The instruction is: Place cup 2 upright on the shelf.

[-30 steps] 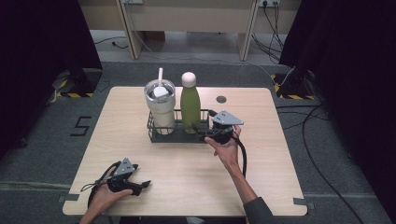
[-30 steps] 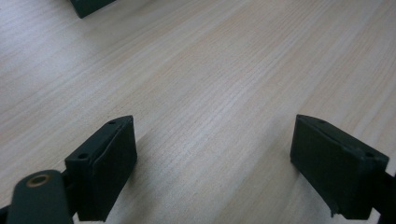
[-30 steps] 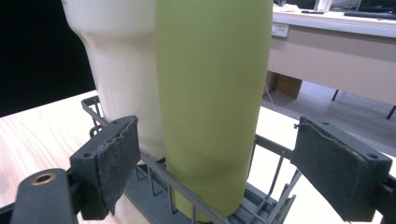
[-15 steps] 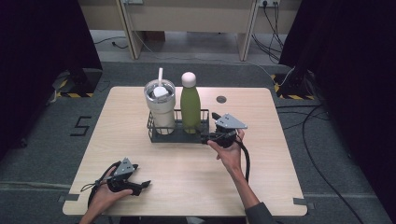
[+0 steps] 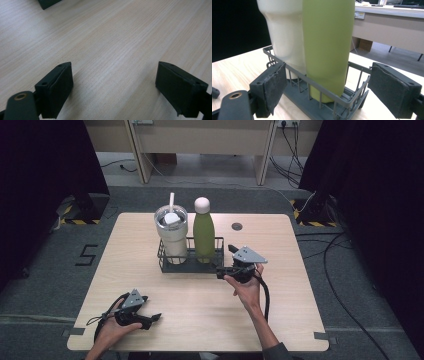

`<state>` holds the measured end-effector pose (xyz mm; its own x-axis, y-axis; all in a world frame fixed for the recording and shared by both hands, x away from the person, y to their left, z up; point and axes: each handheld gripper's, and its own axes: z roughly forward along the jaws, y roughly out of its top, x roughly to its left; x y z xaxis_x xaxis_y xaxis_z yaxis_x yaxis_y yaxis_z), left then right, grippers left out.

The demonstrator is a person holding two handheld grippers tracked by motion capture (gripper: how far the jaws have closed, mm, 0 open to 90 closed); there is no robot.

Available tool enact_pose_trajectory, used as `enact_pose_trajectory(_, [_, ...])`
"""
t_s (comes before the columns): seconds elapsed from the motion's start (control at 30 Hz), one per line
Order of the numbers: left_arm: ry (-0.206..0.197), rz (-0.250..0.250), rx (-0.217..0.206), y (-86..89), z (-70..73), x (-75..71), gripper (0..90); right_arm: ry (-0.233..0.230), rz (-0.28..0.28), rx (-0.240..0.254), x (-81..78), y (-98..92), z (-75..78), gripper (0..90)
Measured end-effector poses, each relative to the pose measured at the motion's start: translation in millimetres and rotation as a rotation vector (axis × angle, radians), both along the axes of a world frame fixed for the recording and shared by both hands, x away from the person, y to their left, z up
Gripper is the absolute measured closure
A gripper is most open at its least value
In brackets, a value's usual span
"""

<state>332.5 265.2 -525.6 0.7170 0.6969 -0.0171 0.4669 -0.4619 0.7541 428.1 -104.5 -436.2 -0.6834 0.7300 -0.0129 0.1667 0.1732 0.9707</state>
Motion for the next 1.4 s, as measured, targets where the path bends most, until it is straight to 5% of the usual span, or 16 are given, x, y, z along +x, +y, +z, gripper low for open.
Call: enact_pose_trajectory(1.4, [0.001, 0.006, 0.002, 4.0, 0.1, -3.7, 13.9, 0.071, 0.001, -0.040, -37.9, -24.6, -26.6, 15.1])
